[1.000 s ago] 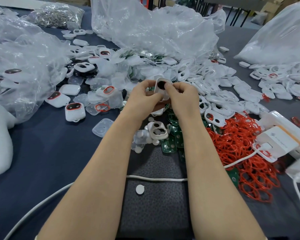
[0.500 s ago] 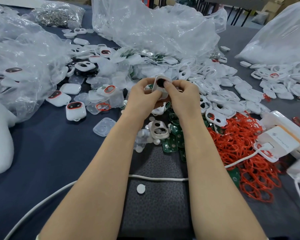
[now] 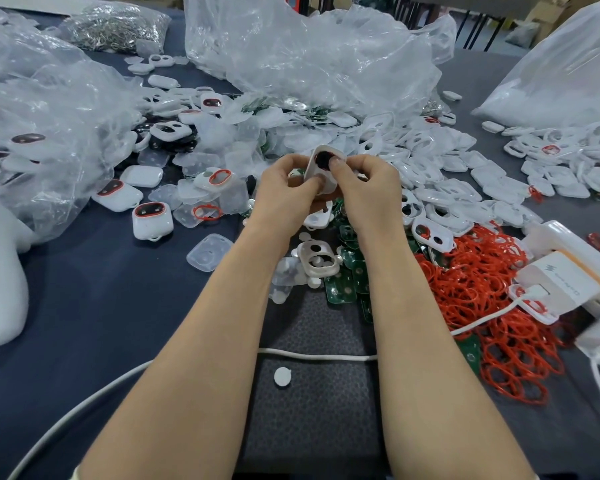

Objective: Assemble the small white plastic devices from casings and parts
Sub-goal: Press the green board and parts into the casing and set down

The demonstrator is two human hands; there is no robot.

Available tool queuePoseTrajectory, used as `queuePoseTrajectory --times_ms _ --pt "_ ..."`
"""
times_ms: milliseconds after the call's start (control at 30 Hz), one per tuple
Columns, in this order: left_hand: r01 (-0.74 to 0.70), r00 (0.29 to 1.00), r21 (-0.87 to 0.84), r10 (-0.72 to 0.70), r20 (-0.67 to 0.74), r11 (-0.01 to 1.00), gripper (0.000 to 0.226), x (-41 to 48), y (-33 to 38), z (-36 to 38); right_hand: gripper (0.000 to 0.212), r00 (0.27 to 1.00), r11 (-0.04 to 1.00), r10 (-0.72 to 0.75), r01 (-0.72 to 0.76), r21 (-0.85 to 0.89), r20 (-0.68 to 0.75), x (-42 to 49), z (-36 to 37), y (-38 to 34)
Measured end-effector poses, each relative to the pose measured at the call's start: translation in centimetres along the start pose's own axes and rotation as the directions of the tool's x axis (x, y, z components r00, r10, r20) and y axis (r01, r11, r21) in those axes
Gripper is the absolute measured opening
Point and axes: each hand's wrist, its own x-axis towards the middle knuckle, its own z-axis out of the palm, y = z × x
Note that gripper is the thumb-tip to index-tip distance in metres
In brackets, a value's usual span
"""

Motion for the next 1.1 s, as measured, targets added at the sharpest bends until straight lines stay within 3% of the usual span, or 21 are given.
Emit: queuePoseTrajectory --times_ms 133,233,433,1100 --pt "0.037 0.994 -0.096 -0.047 -0.102 0.995 0.015 0.19 0.17 -0.07 0.023 0.999 0.998 0.014 -0.011 0.055 -0.051 0.06 -0.06 0.07" --pt "0.057 0.979 -0.226 -0.099 -0.179 0.972 0.015 0.53 0.23 -0.38 0.017 0.992 0.955 0.104 -0.081 0.284 -0.066 0.41 -0.59 0.04" --pt "0.064 0.981 -0.283 -0.113 -0.161 0.957 0.011 0.6 0.04 -0.3 0.028 0.994 0.884 0.102 -0.071 0.462 -0.043 0.0 -0.64 -0.38" --pt "0.122 0.976 -0.214 -0.156 -0.149 0.969 0.016 0.54 0.06 0.12 0.013 0.993 0.934 0.113 -0.093 0.344 -0.037 -0.16 -0.72 -0.83"
